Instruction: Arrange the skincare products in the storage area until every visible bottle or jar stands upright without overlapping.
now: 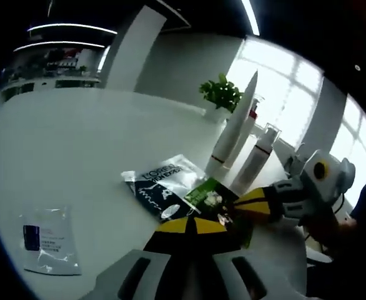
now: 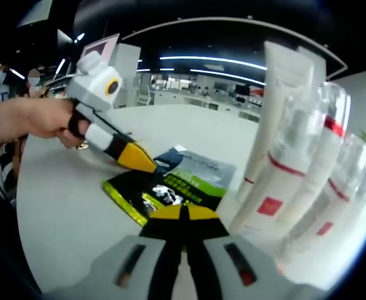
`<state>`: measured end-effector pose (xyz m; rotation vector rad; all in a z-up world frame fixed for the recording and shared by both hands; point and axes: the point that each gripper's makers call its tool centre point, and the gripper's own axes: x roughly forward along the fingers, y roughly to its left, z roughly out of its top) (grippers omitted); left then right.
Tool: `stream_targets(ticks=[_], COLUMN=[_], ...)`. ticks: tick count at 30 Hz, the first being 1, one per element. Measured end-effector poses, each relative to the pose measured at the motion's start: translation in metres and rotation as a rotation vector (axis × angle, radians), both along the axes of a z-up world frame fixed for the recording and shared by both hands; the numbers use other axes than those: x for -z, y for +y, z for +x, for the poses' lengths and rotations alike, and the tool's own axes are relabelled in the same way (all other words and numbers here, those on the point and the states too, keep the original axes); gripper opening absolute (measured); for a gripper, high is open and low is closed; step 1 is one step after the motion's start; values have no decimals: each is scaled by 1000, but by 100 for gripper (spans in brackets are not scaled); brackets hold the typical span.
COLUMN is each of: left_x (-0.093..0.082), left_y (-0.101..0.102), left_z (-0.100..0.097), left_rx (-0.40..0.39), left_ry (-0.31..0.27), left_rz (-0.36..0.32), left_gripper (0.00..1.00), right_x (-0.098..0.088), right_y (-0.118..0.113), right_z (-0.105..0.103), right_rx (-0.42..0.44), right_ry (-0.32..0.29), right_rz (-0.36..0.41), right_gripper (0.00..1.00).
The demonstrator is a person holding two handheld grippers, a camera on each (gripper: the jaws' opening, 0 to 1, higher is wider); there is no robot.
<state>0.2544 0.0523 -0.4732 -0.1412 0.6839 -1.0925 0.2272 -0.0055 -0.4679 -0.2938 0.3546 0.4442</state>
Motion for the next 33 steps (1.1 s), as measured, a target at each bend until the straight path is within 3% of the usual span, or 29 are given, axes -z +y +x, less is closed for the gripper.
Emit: stream_targets(ticks=[24, 33], left_x=[1, -20], left_y=[-3, -1], left_z=[4, 5], left_rx=[-3, -44], left_ry=[3, -8], left_rz=[2, -69], left_gripper=[0, 9], right_x=[0, 0], right_y=[0, 0], right_z=[-1, -2], right_rx=[17, 20], right_ry=[-20, -30], right_rz=[-18, -20], right_gripper=[1, 1])
